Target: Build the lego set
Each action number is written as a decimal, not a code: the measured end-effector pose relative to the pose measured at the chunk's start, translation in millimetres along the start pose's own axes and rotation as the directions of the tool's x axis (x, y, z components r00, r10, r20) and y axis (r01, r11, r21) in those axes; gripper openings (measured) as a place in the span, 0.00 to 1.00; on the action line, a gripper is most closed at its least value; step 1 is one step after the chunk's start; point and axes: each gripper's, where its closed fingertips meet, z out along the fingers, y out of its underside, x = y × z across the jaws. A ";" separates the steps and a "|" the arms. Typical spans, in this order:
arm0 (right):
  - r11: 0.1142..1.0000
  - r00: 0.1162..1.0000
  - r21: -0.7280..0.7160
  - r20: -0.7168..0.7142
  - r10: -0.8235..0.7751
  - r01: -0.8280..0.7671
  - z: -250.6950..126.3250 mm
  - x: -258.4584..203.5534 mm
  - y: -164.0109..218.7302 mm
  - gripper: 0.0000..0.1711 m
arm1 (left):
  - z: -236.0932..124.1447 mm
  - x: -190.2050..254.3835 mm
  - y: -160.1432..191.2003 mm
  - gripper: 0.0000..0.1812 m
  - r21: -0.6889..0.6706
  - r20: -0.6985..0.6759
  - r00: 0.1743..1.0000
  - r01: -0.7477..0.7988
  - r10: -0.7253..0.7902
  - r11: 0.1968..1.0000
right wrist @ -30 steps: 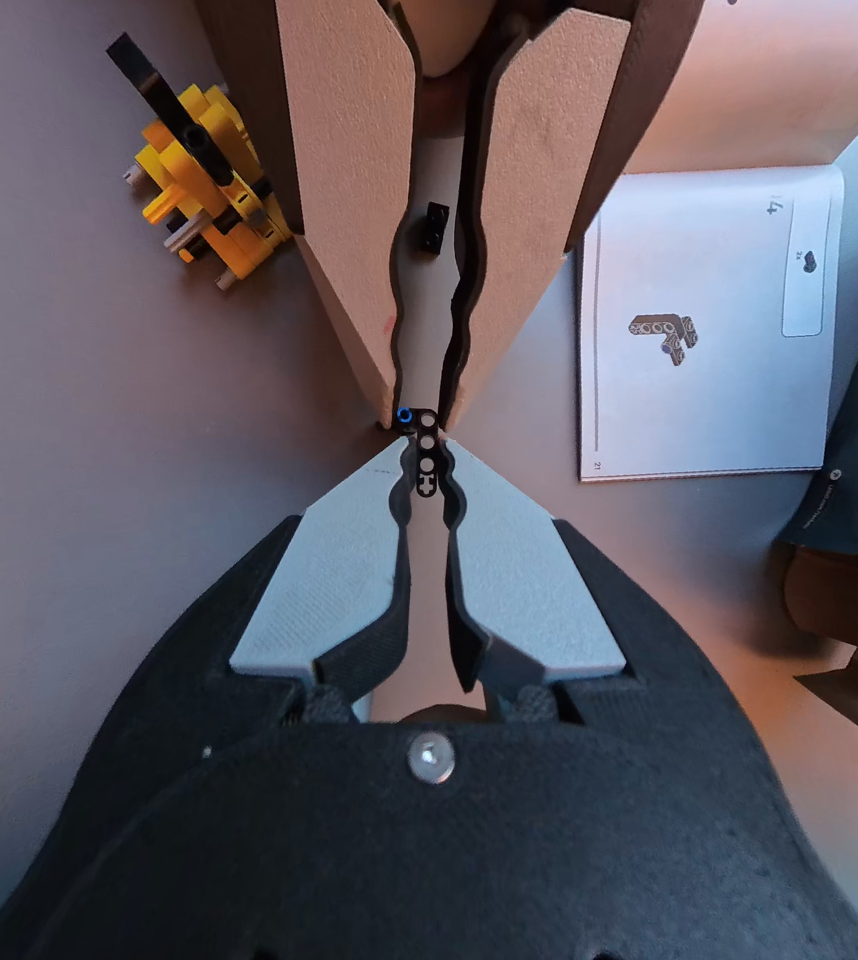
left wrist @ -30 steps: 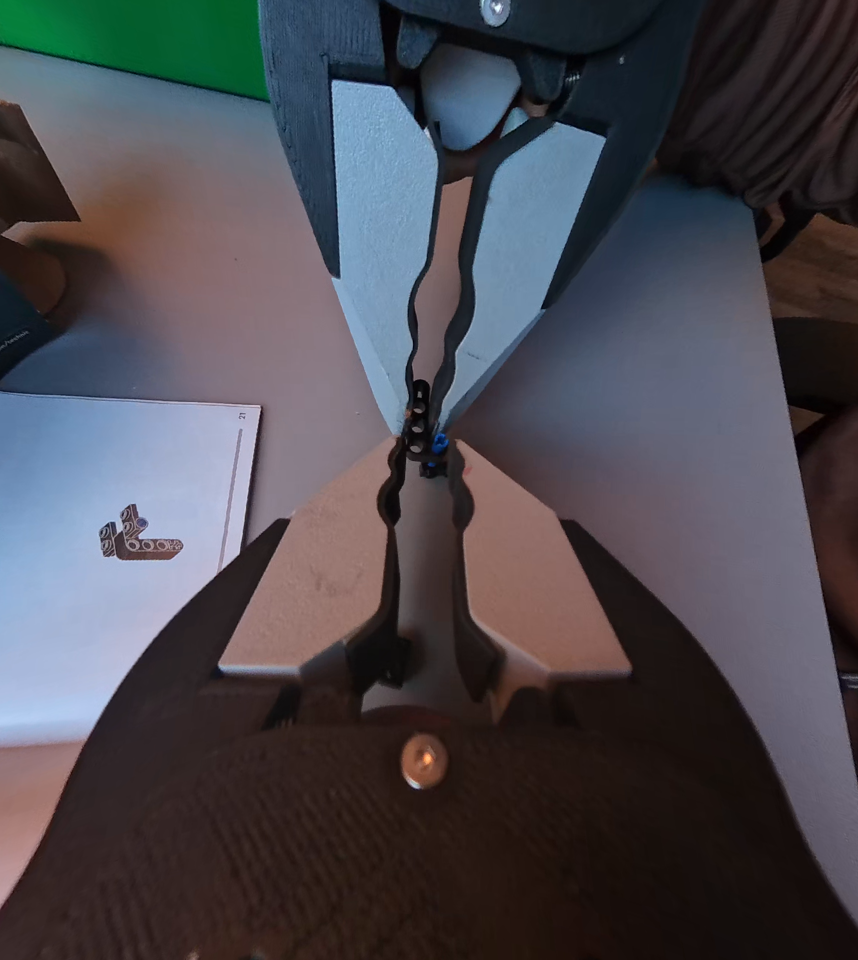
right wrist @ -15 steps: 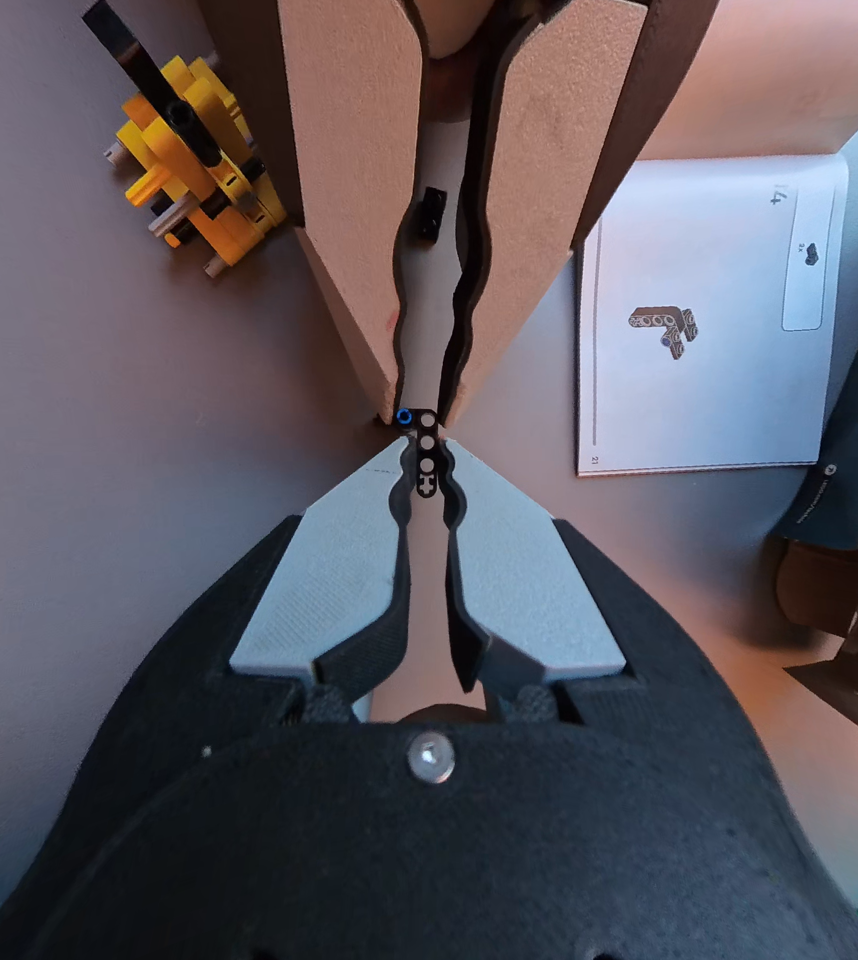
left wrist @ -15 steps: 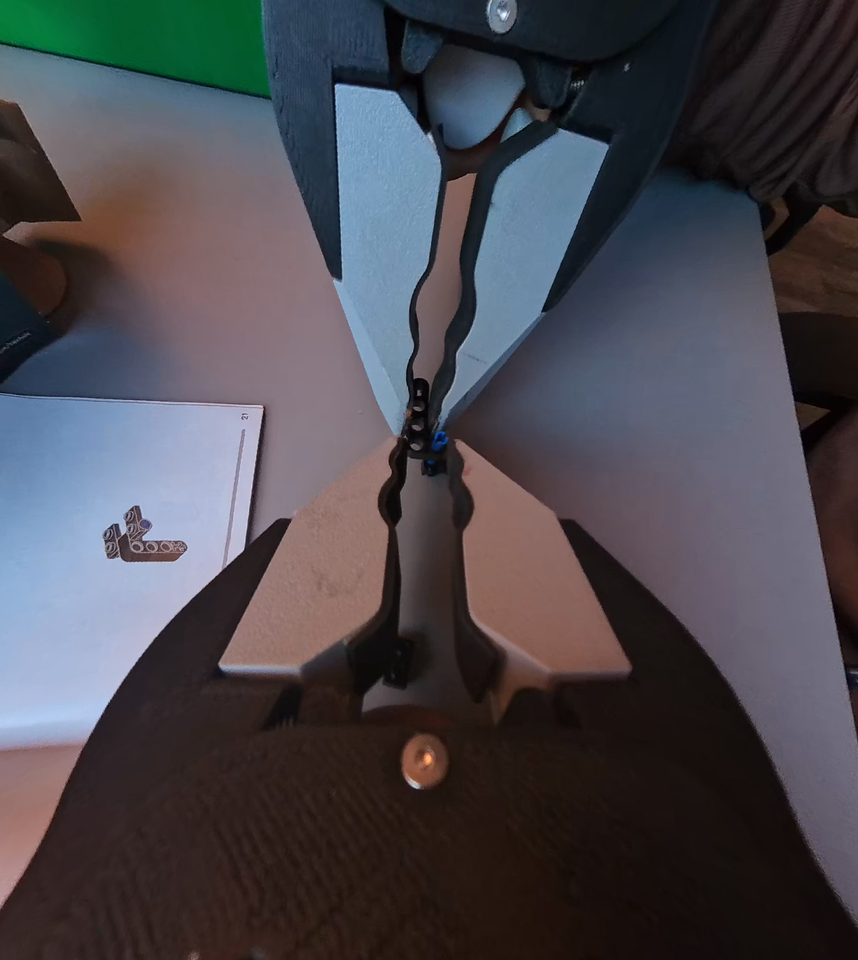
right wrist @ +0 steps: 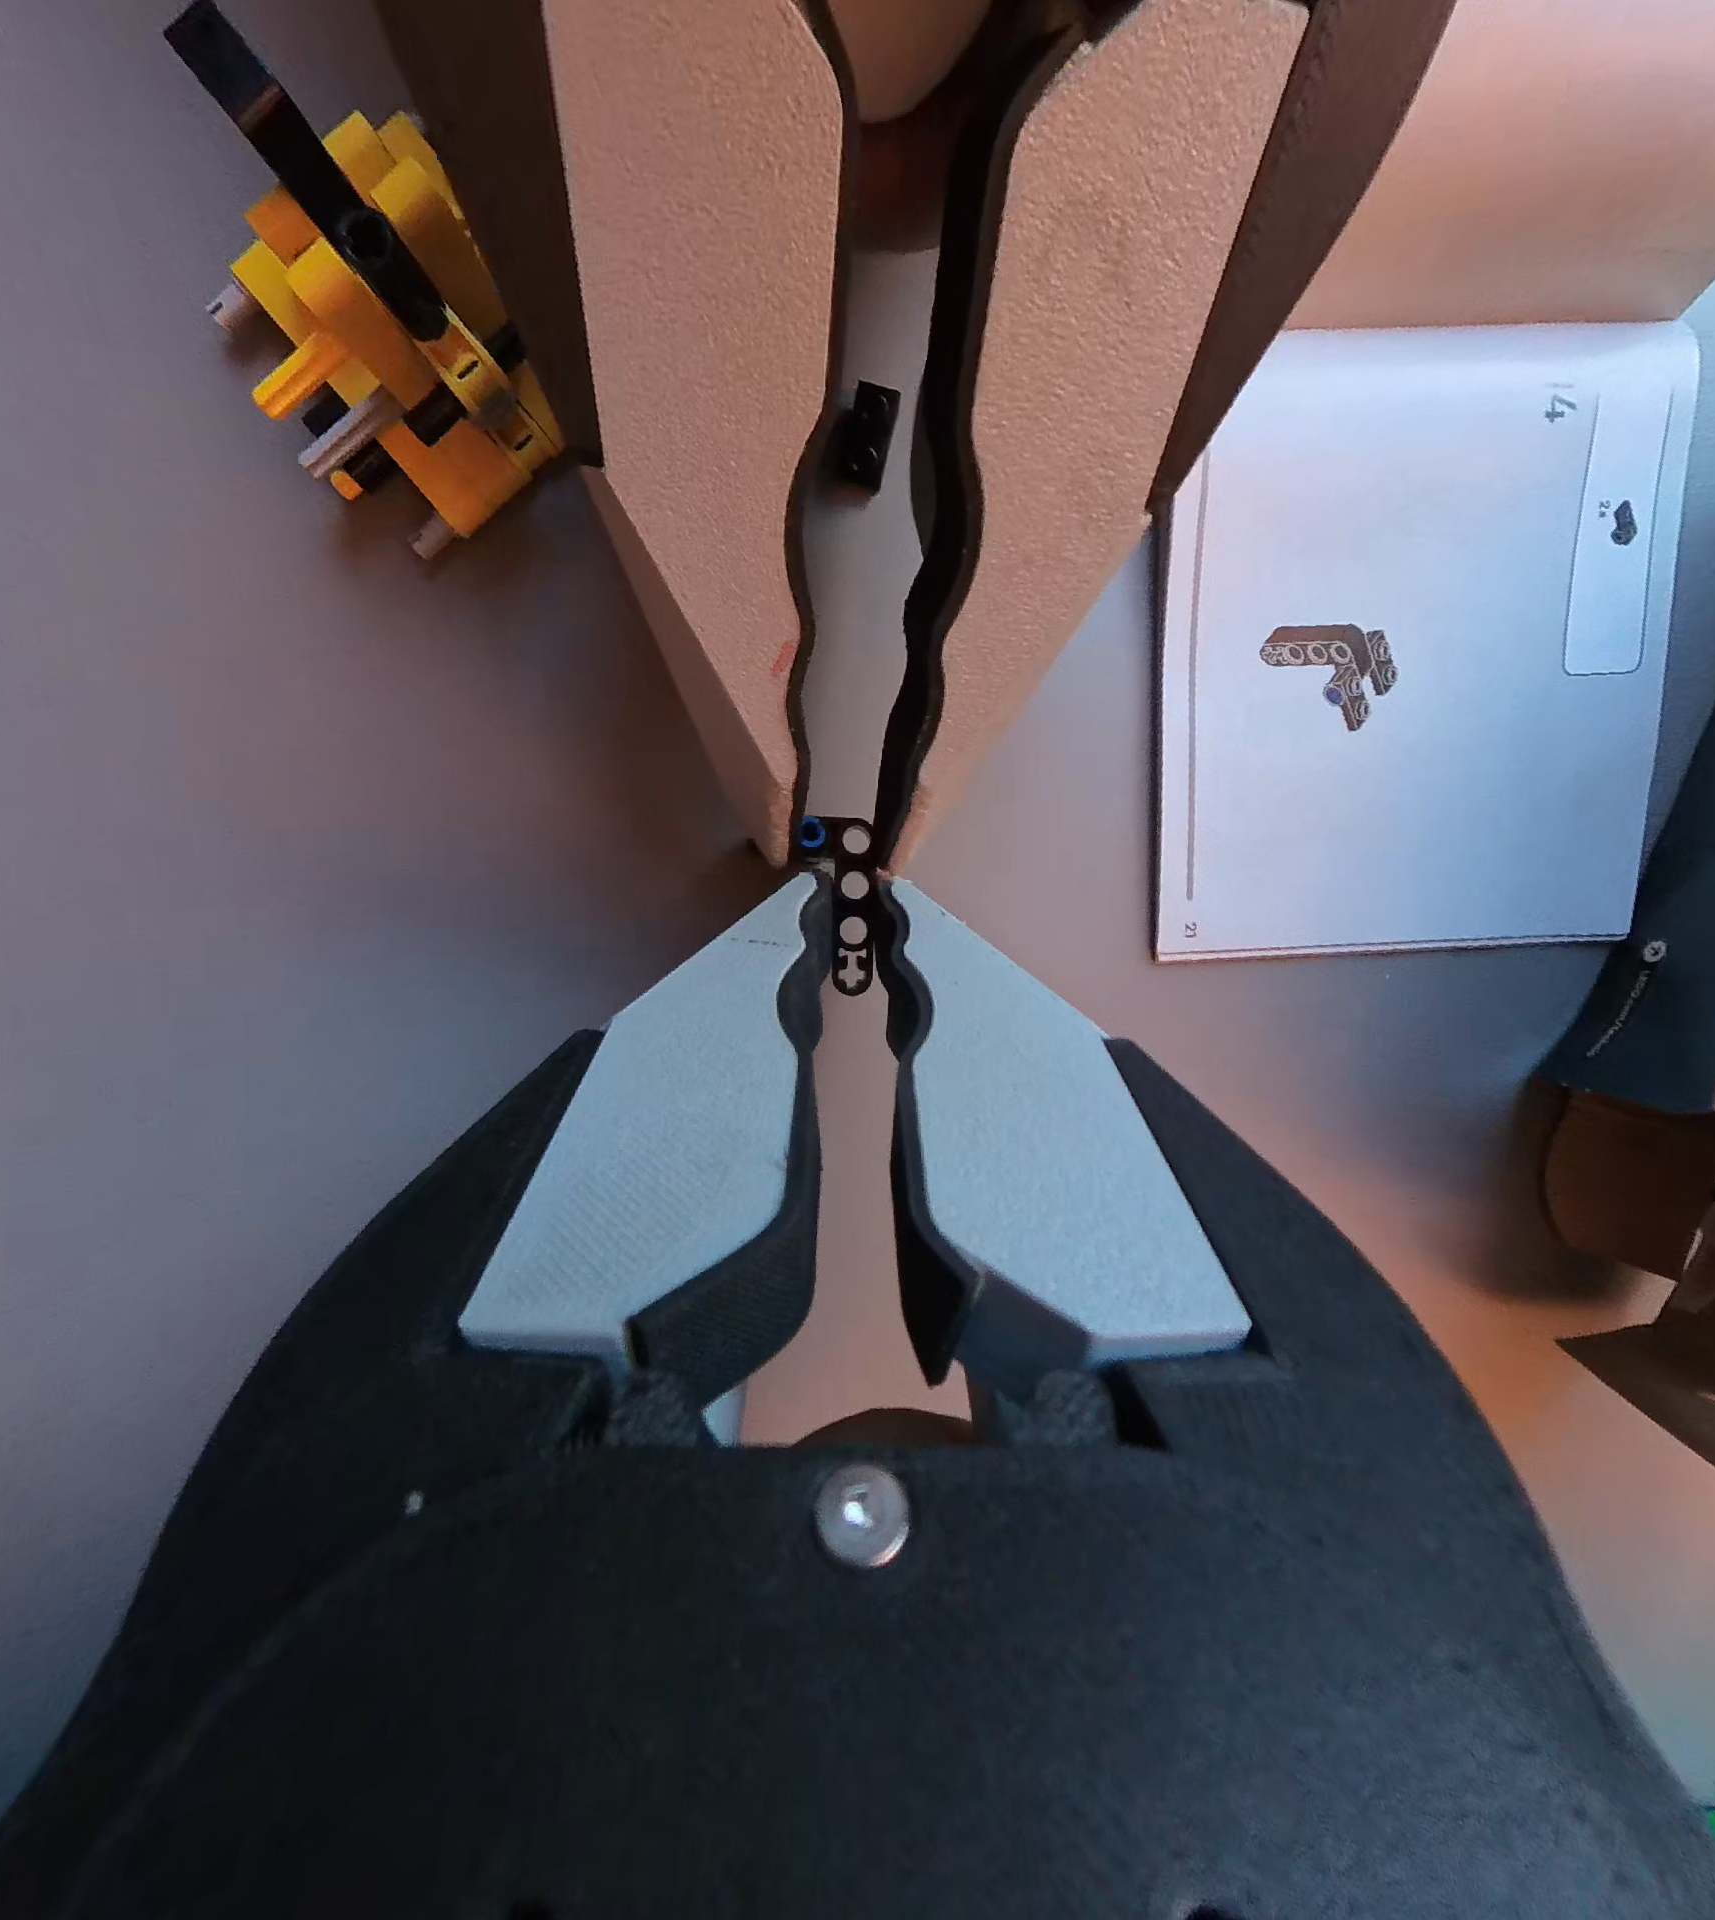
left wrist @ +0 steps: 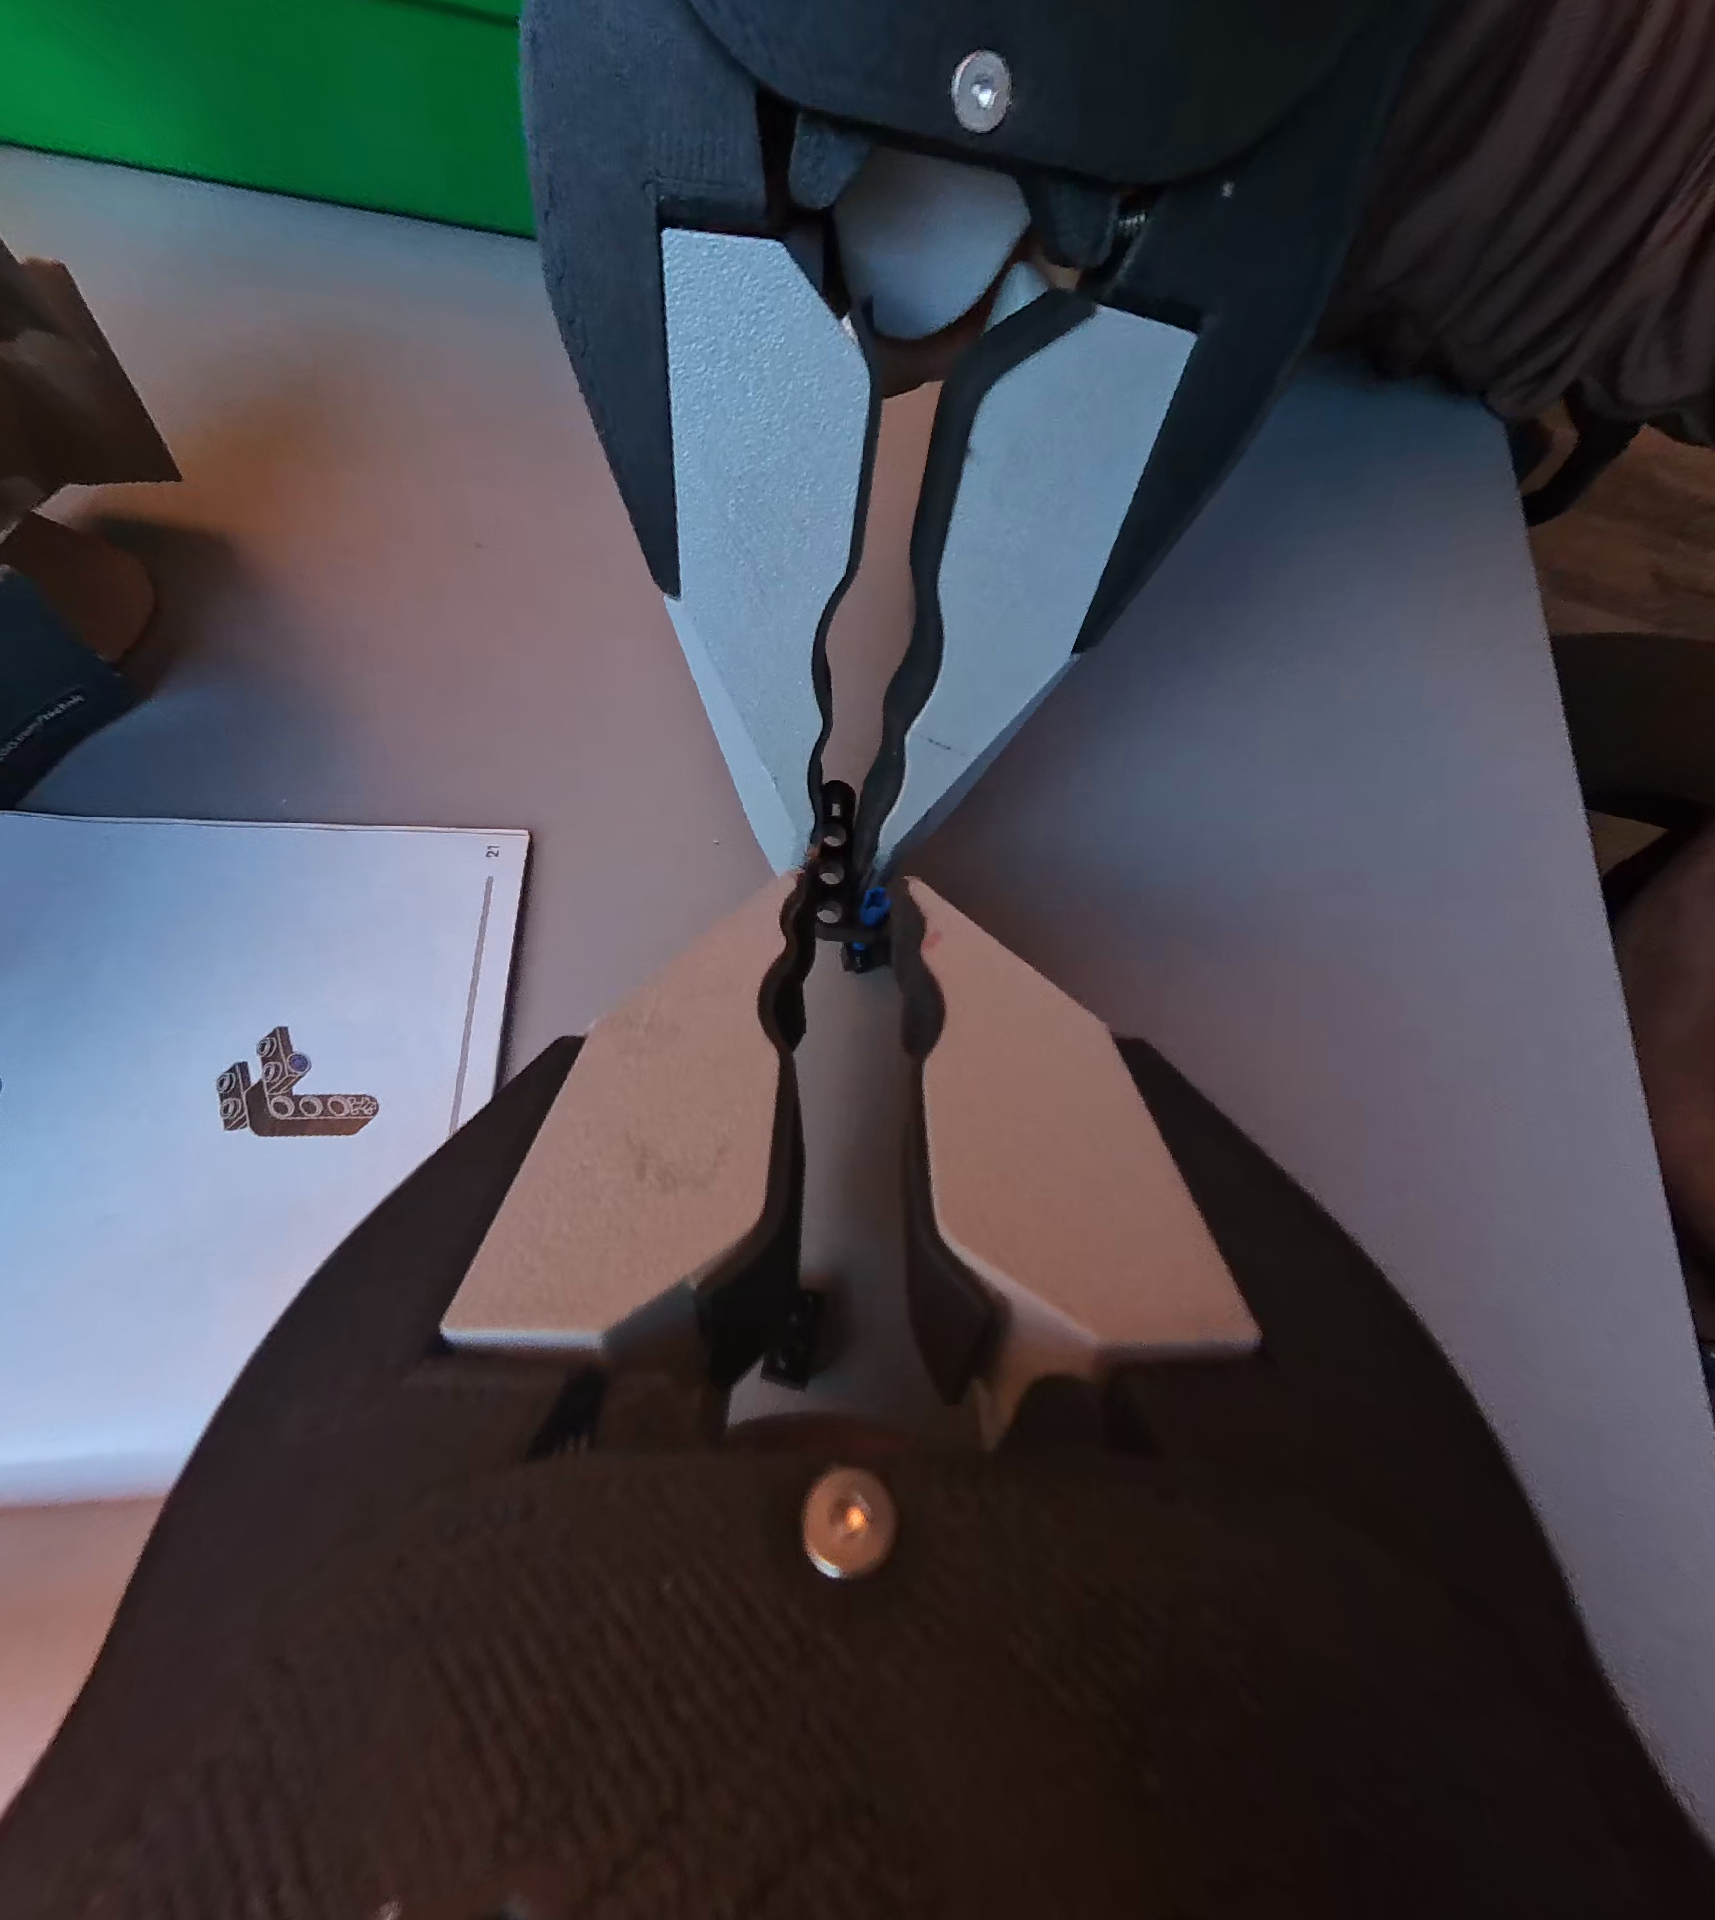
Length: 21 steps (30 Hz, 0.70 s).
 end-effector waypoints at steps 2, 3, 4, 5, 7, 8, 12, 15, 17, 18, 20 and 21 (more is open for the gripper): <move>1.000 1.000 -0.008 -0.015 -0.006 0.006 0.2 1.5 0.2 0.02 | -0.4 2.8 0.1 0.01 0.002 -0.002 1.000 -0.027 0.027 1.000; 1.000 1.000 -0.014 -0.022 -0.013 0.013 0.1 1.5 0.4 0.02 | -0.1 2.9 0.2 0.01 0.001 0.009 0.999 -0.035 0.035 0.999; 0.999 0.999 -0.023 -0.029 -0.024 0.024 0.0 1.3 0.8 0.02 | 0.5 3.3 0.0 0.01 0.001 0.017 0.999 -0.043 0.043 0.999; 0.999 0.999 -0.028 -0.033 -0.034 0.033 -0.2 0.7 1.0 0.02 | 1.0 4.1 -0.2 0.01 0.000 0.020 0.999 -0.047 0.047 0.999; 0.999 0.999 -0.027 -0.031 -0.034 0.033 -0.4 0.2 1.3 0.02 | 1.3 4.5 -0.6 0.01 0.002 0.012 0.999 -0.039 0.039 0.999; 0.999 0.999 -0.023 -0.032 -0.033 0.032 -0.3 0.9 1.1 0.02 | 1.1 3.9 -0.7 0.01 0.004 0.008 1.000 -0.029 0.029 1.000; 0.998 0.998 -0.030 -0.045 -0.051 0.050 0.0 1.9 0.6 0.02 | 0.7 2.9 -0.5 0.01 0.005 0.001 1.000 -0.014 0.014 1.000; 0.997 0.996 -0.048 -0.060 -0.071 0.068 0.3 1.6 0.5 0.02 | 0.8 3.2 0.0 0.01 0.004 0.000 1.000 -0.018 0.018 1.000; 0.995 0.995 -0.058 -0.067 -0.081 0.077 0.5 1.6 0.3 0.03 | 0.5 3.2 0.3 0.01 0.003 -0.003 1.000 -0.012 0.012 1.000; 0.995 0.994 -0.065 -0.070 -0.086 0.081 0.6 1.8 0.3 0.03 | 0.4 3.0 0.4 0.01 0.003 -0.004 1.000 -0.009 0.009 1.000; 0.991 0.991 -0.084 -0.080 -0.107 0.101 0.8 2.1 0.7 0.03 | 0.6 2.6 0.4 0.01 0.003 0.000 1.000 -0.010 0.010 1.000; 0.989 0.989 -0.096 -0.084 -0.118 0.110 0.8 2.2 0.8 0.03 | 0.6 2.7 0.5 0.01 0.003 0.002 1.000 -0.013 0.013 1.000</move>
